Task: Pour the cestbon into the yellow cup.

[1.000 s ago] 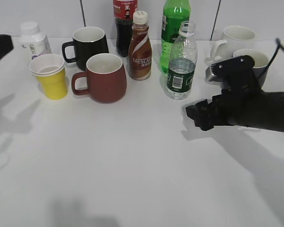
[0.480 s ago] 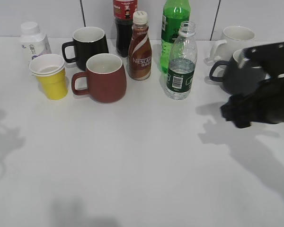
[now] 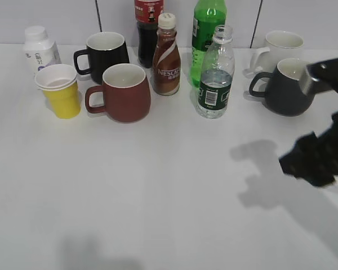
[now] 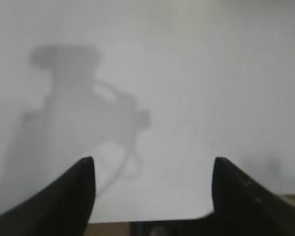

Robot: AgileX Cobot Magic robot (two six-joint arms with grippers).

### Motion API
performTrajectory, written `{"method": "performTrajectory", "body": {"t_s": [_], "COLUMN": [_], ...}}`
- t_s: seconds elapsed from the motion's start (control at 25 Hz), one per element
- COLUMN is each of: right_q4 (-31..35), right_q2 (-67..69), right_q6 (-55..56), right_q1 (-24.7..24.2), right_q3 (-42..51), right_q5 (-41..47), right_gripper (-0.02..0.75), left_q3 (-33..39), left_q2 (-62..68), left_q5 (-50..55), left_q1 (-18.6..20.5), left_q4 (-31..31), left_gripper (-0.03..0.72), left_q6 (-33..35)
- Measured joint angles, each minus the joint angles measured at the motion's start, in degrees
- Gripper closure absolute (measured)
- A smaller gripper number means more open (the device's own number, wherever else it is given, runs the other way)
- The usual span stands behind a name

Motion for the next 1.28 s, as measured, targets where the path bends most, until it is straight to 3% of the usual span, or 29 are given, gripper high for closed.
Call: {"method": "performTrajectory", "body": {"t_s": [0.2,0.36,0.68,0.96,1.28], "right_q4": [14.24,18.4,17.61,14.92,12.88], "right_q2": [-8.12,-16.94,-38.84,-53.38,-56.51], "right_q6": [-13.85,-15.95,-16.42,-16.53,-21.85], "right_q1": [0.12,0.25,0.25,0.29,0.29], "right_q3": [0.0,0.0,5.22,5.89,6.83], "right_q5": [15.68,25.19,29.59,29.62,35.43], "right_gripper": [0.28,0.28,0.282,0.283,0.288], "left_q3": [-0.03,2.32,16.72,19.01,20.02], "left_q2": [-11.92,-21.57,-38.34,-41.89,-41.99], "left_q5": [0.19,0.19,0.6,-6.46,-8.28], "left_q1": [-0.07,-0.07,-0.11,-0.11,-0.17], "left_q4": [-5.63,-5.64,-5.57,-5.88,-7.45], "left_gripper": [0.132,0.132,0.133,0.134,0.139], "left_q6": [6.38,11.36,19.4,21.19,24.28]}}
